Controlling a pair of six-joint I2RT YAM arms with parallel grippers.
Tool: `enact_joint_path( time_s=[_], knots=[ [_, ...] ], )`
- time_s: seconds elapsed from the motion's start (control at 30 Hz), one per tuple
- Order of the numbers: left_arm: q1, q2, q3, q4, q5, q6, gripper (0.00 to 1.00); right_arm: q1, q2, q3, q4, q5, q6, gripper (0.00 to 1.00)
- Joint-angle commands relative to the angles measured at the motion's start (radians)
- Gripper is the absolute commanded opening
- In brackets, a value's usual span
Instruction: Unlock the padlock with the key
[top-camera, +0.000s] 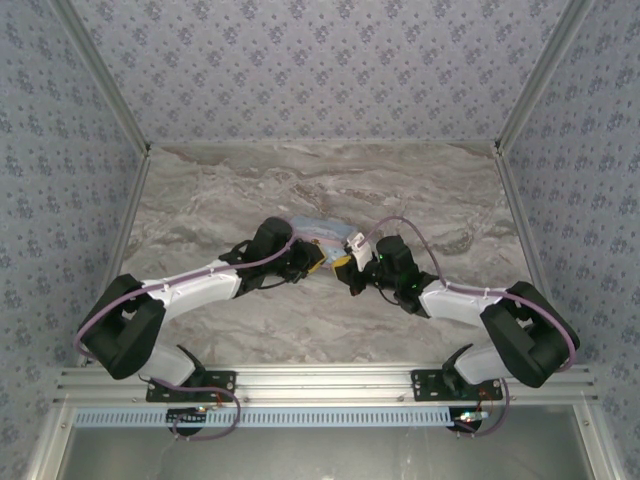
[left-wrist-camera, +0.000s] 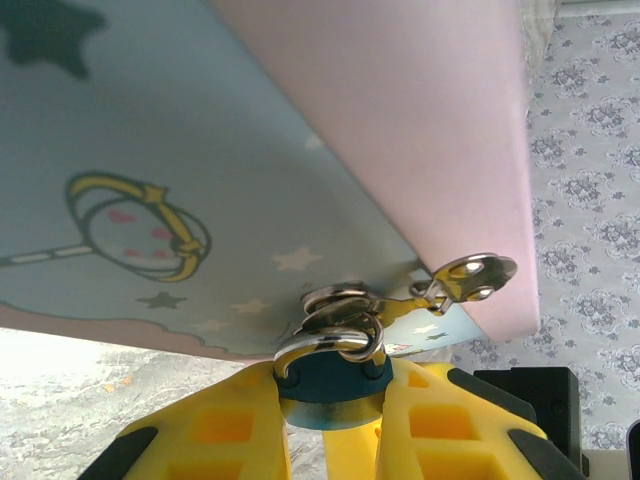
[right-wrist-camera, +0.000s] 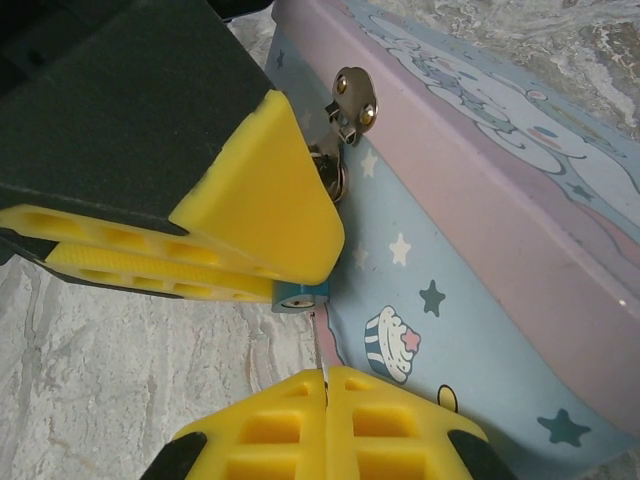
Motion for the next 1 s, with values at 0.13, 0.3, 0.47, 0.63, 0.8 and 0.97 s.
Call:
enact_joint_path(
  time_s=[0.13, 0.3, 0.47, 0.63, 0.8, 0.97],
  knots=[
    [0.001, -0.004, 0.001, 0.033, 0.025, 0.024, 0.13, -0.006, -0.025, 0.002, -0.014, -0.024, 0.007, 0.00],
    [0.002, -0.006, -0.001, 0.033, 0.025, 0.024, 0.13, -0.007, -0.039, -0.006, -0.020, -0.026, 0.007, 0.00],
    [0.001, -0.004, -0.001, 0.034, 0.027, 0.024, 0.13, -0.011, -0.047, -0.008, -0.029, -0.029, 0.003, 0.00],
    [0.002, -0.005, -0.002, 0.037, 0.029, 0.025, 0.13, -0.014, -0.037, 0.000, -0.028, -0.036, 0.001, 0.00],
    [0.001, -0.007, 0.001, 0.040, 0.033, 0.027, 0.13, -0.012, -0.013, 0.015, -0.022, -0.047, 0.001, 0.00],
    [0.000, -0.006, -0.004, 0.040, 0.035, 0.025, 0.13, -0.010, -0.005, 0.021, -0.008, -0.052, 0.006, 0.00]
  ],
)
